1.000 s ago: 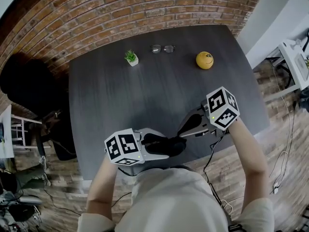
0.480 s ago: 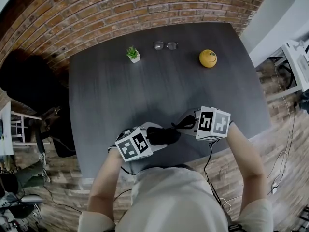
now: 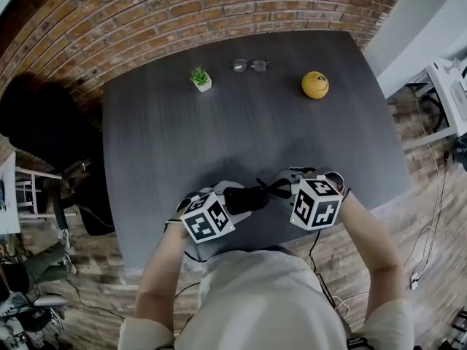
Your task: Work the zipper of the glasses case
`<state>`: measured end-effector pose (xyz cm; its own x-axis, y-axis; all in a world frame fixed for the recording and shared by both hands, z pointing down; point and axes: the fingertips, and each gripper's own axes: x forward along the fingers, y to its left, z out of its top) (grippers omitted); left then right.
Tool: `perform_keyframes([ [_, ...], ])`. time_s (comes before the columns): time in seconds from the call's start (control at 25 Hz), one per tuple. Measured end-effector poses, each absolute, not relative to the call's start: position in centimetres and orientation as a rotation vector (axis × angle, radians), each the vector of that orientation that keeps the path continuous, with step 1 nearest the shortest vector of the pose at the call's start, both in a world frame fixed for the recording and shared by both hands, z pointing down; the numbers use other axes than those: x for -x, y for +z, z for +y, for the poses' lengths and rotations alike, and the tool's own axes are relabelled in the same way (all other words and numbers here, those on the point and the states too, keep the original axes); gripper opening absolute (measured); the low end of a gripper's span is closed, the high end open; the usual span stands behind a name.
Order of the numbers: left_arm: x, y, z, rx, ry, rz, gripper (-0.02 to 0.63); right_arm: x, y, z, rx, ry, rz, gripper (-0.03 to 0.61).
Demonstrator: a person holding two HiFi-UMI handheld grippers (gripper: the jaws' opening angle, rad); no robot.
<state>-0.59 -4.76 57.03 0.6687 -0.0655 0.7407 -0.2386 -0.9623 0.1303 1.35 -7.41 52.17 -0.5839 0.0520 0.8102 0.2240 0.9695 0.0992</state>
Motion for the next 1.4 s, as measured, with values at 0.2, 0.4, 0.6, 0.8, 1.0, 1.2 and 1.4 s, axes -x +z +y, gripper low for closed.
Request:
perform_keyframes([
  [0.2, 0.8, 57.6, -4.6, -2.667, 1.179, -0.272, 0.232, -1.9, 53.2, -7.1, 0.185, -0.341, -2.143, 0.002],
  [0.4, 1.1, 58.3, -4.8, -2.642, 1.162, -0.308, 0.232, -2.3, 54.1, -7.0, 0.154, -0.382, -2.127, 0.002],
  [0.6, 0.7, 59.8, -4.3, -2.628, 1.240, -0.292, 0.232, -3.2, 56.0, -6.1, 0.131, -0.392, -2.090, 0.002],
  [0.8, 0.4, 60.5, -3.8, -2.581, 1.261, -0.234, 0.258, -3.5, 56.6, -5.7, 0.105, -0.455, -2.089, 0.002],
  [1.0, -0.1, 62.2, -2.8, -2.495, 1.337, -0.159, 0.279, -3.7, 56.6, -5.2, 0.107, -0.573, -2.083, 0.002],
  [1.2, -0.6, 63.3, -2.4, -2.436, 1.397, -0.130, 0.287, -4.1, 56.8, -4.6, 0.119, -0.647, -2.054, 0.002],
  [1.4, -0.5, 62.8, -2.8, -2.465, 1.325, -0.171, 0.262, -4.0, 56.5, -5.0, 0.052, -0.646, -2.088, 0.002],
])
